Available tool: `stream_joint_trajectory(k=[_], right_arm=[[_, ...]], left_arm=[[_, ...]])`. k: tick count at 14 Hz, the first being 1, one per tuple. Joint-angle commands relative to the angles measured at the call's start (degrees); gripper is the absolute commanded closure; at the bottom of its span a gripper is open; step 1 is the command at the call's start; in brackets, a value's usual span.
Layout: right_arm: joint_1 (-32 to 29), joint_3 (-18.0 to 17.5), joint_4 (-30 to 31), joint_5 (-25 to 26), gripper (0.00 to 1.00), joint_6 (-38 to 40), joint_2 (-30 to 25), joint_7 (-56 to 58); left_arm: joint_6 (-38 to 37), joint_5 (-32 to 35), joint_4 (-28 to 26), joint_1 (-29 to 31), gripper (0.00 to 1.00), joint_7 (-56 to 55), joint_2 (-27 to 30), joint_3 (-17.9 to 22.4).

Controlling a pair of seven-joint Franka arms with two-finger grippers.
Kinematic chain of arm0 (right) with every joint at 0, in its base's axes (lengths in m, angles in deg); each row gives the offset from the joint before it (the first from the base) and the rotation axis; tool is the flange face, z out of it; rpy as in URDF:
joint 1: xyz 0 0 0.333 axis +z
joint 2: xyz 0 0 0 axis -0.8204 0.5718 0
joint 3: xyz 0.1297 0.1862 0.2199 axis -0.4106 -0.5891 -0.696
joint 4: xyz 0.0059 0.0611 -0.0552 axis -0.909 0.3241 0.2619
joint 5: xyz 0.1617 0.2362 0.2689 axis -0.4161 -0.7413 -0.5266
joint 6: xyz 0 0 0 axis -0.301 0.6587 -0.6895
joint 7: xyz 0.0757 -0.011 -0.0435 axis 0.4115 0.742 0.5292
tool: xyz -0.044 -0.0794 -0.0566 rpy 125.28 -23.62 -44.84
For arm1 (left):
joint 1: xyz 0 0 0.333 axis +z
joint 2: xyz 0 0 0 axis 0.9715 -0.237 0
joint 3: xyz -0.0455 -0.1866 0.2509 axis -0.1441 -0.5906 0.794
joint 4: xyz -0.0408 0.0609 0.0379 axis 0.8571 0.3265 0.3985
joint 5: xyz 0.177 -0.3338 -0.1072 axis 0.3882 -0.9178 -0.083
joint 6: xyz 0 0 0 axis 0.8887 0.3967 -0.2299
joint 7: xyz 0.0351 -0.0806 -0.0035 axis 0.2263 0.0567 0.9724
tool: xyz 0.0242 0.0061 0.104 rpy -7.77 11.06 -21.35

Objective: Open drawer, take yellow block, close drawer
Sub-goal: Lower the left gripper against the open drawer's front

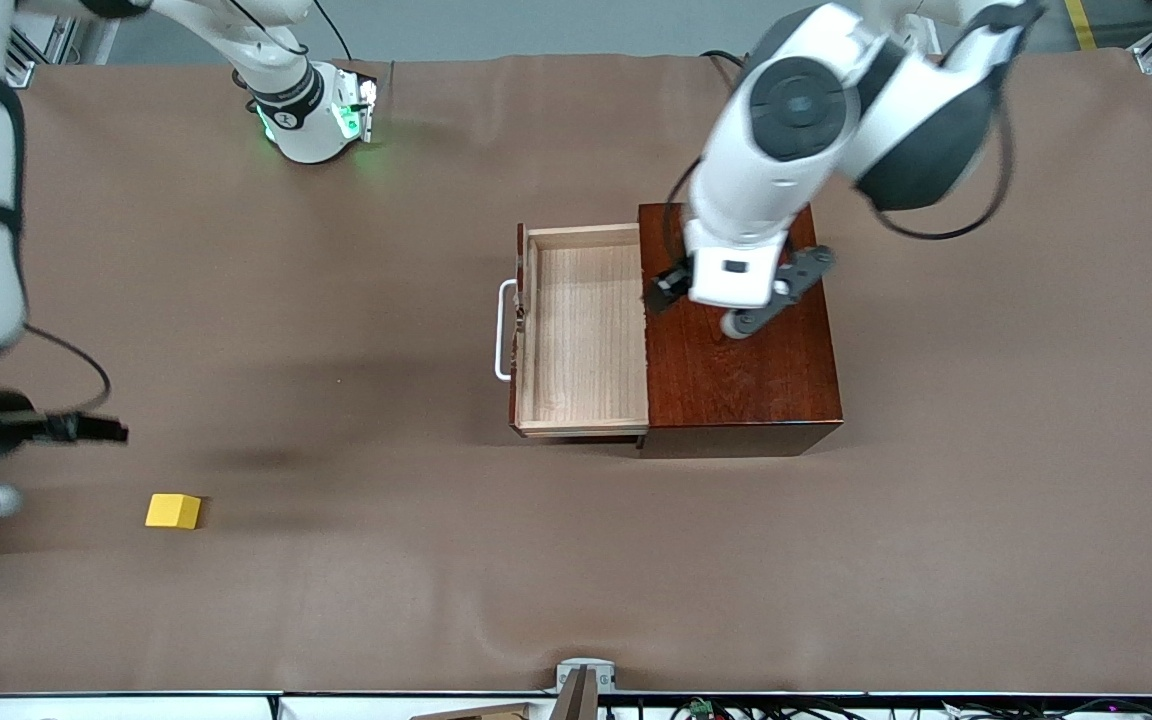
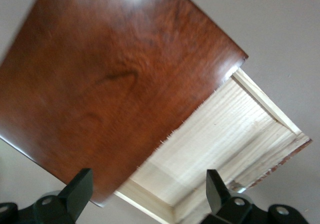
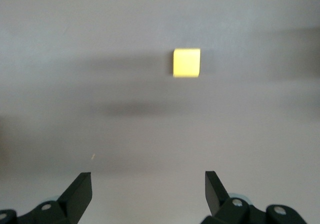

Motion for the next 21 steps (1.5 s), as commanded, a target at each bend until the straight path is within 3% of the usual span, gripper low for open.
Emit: stream_joint_trajectory(k=[1, 8, 13, 18, 21], right_arm=[[0.3, -0.2, 11.9, 0.7, 0.00, -0.8, -9.9, -1.8], [2.4, -0.3, 30.2, 0.7, 0.00, -7.1, -29.2, -7.4], [2.3, -0.2, 28.1, 0.7, 0.00, -4.2, -30.0, -7.1], [2.2, 0.1, 26.7, 0.7, 0.00, -1.4, -29.7, -6.7], [2.0, 0.1, 26.8, 0.9, 0.00, -1.7, -29.6, -6.7]], left_arm=[[3.4, -1.1, 2.3, -2.4, 0.00, -12.7, -3.7, 0.2], [22.0, -1.0, 2.7, -11.3, 0.00, -49.9, -10.2, 0.8], [33.7, -0.6, 5.0, -16.8, 0.00, -62.0, -16.9, 3.5], [34.5, 1.8, 5.0, -26.4, 0.00, -61.7, -21.2, 11.4], [34.2, 2.2, 4.7, -26.7, 0.00, -56.5, -22.3, 11.5]])
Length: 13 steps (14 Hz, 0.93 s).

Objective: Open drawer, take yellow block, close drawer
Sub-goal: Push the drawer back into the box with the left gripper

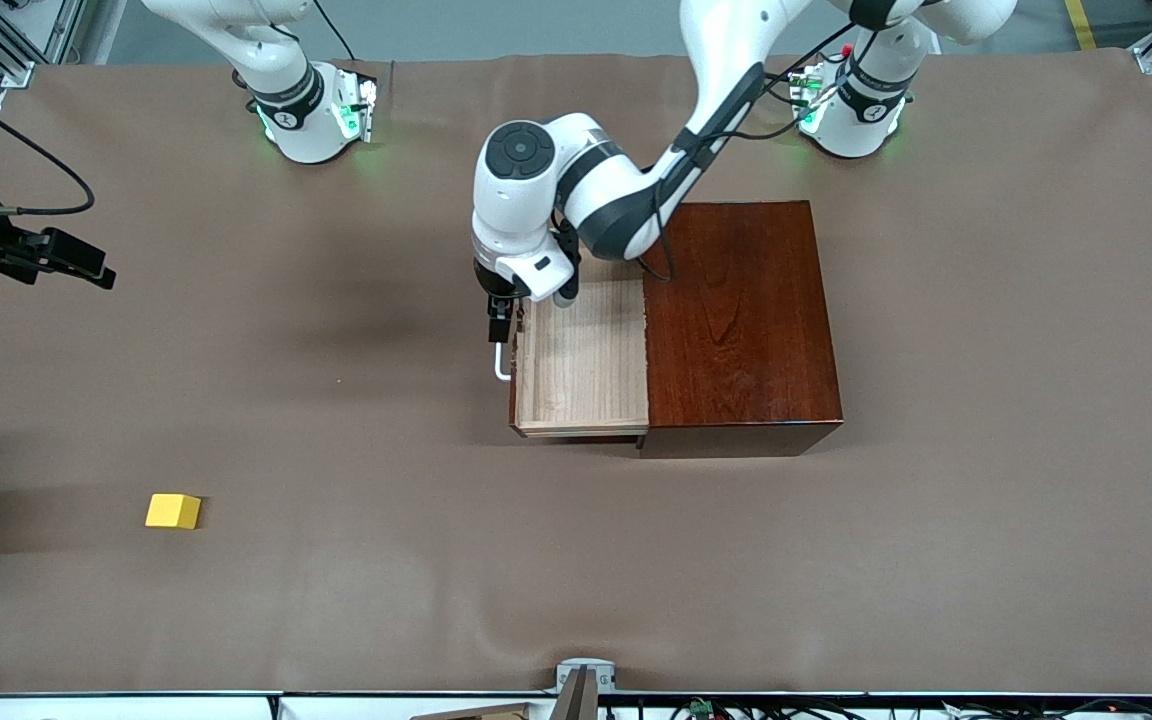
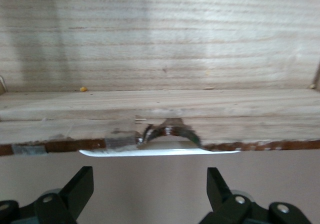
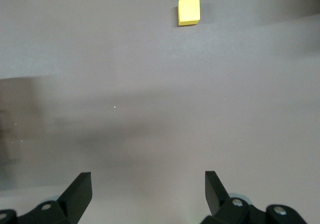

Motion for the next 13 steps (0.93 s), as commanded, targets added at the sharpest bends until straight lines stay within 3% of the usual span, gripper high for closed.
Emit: stream_joint_trajectory(k=[1, 4, 13], right_arm=[[0.1, -0.3, -0.4, 1.3, 0.00, 0.4, -0.5, -0.4], [1.3, -0.7, -0.3, 2.4, 0.00, 0.3, -0.6, -0.8], [1.4, -0.7, -0.4, 2.4, 0.00, -0.2, -0.6, -0.9]], left_arm=[[0.2, 1.7, 2.0, -0.1, 0.00, 2.4, -1.5, 0.6], [-3.9, 5.4, 1.8, -0.1, 0.00, 2.8, -1.4, 0.7], [-21.2, 5.7, 1.8, 1.0, 0.00, 1.8, 1.8, 1.0]])
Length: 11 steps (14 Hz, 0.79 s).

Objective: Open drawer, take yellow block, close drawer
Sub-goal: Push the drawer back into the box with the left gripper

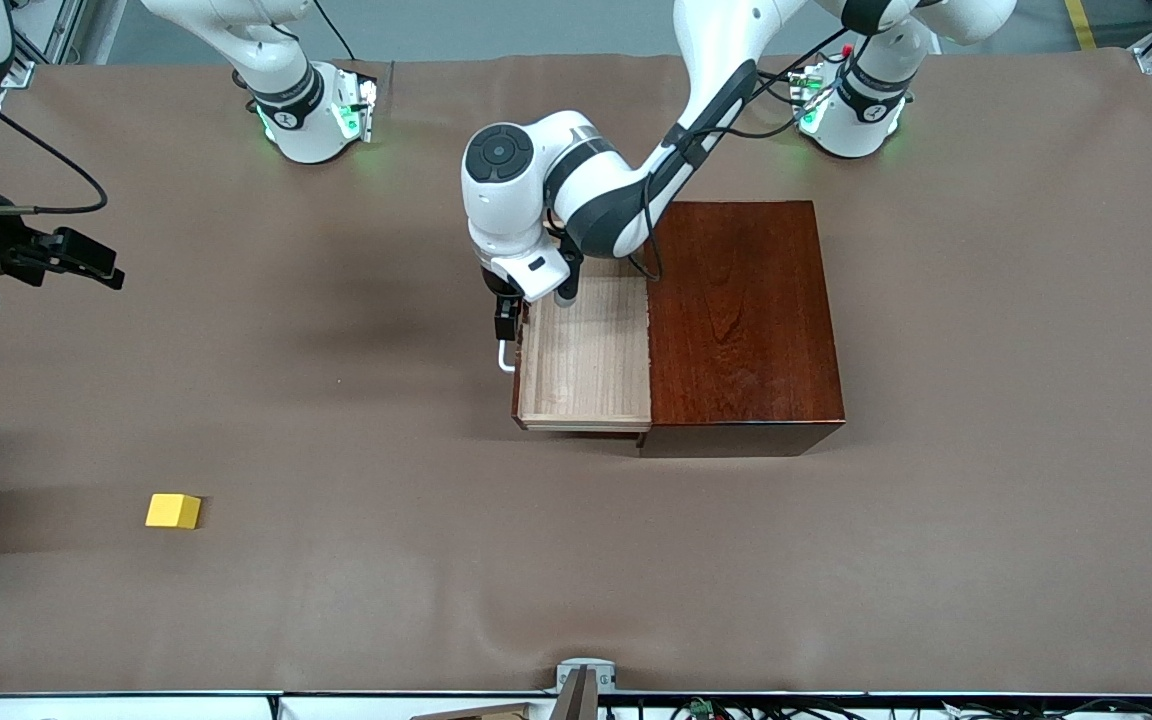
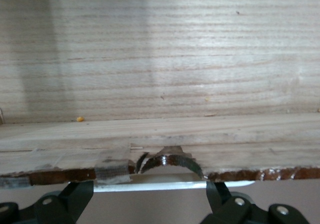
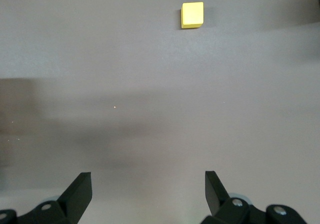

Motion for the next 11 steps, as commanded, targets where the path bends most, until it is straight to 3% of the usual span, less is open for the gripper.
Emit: stream_joint_trajectory(k=[1, 11], right_arm=[[0.3, -0.1, -0.2, 1.2, 0.00, 0.1, -0.6, -0.9], [0.2, -0.1, 0.0, 1.2, 0.00, -0.4, -0.6, -0.8]], left_arm=[[-11.7, 2.5, -2.4, 1.5, 0.00, 0.9, 3.0, 1.3], [-23.0, 2.8, -2.4, 1.3, 0.00, 0.4, 3.2, 8.4]])
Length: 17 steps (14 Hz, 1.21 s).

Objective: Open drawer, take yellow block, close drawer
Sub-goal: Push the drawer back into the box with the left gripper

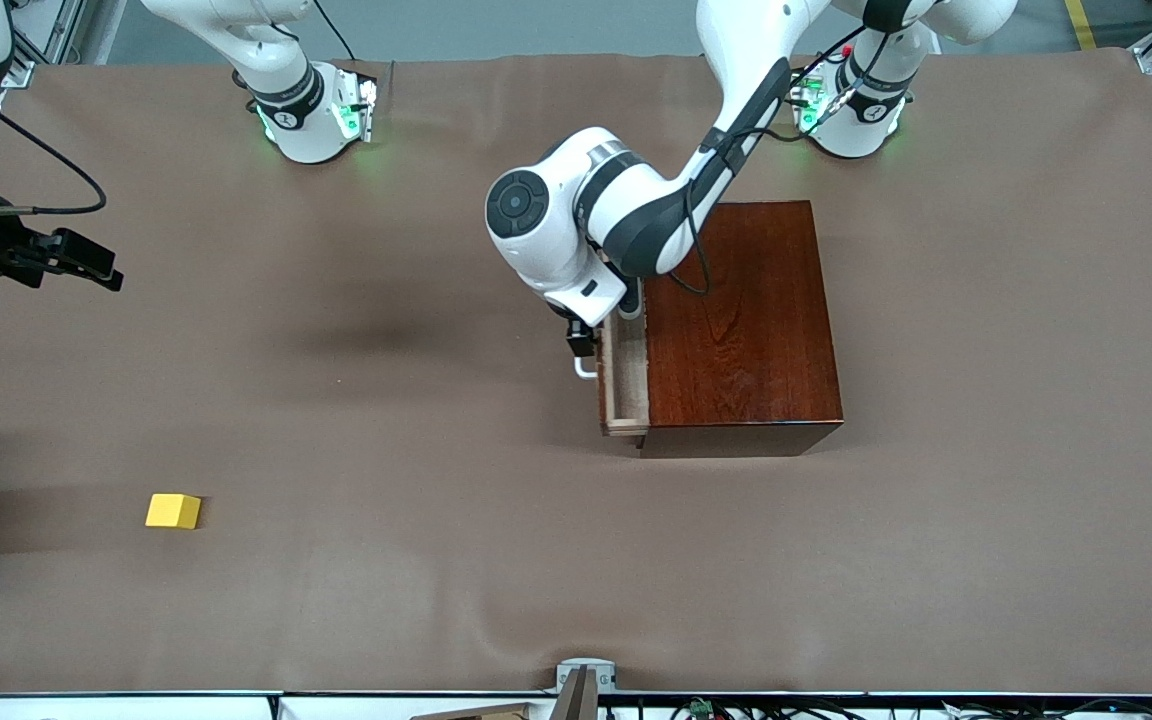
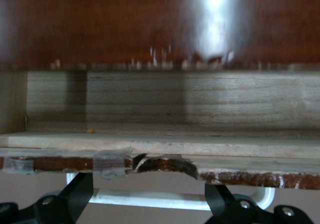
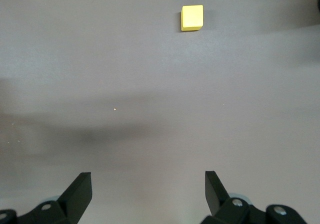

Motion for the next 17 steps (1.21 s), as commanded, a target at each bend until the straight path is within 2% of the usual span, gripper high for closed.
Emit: stream_joint_trajectory(k=[1, 8, 12, 14, 17], right_arm=[[0.2, -0.1, 0.1, 1.2, 0.00, 0.1, -0.6, -0.8], [0.3, -0.1, 0.3, 1.2, 0.00, 0.0, -0.6, -0.8], [0.4, -0.1, 0.3, 1.2, 0.00, -0.3, -0.6, -0.8], [0.3, -0.1, 0.3, 1.2, 0.00, -0.3, -0.6, -0.8], [0.4, -0.1, 0.3, 1.2, 0.00, -0.1, -0.5, -0.8]], left_arm=[[-4.9, 1.6, -2.8, -0.1, 0.00, 0.7, 2.1, 3.5], [-8.6, 2.8, -2.5, -0.5, 0.00, 0.7, 6.4, 3.8], [-8.5, 2.7, -2.4, 0.3, 0.00, 4.3, 13.0, 3.8], [-8.5, 2.9, -2.7, 2.9, 0.00, 8.1, 16.0, 4.1], [-8.5, 2.8, -3.1, 10.7, 0.00, 16.1, 18.7, 3.9]])
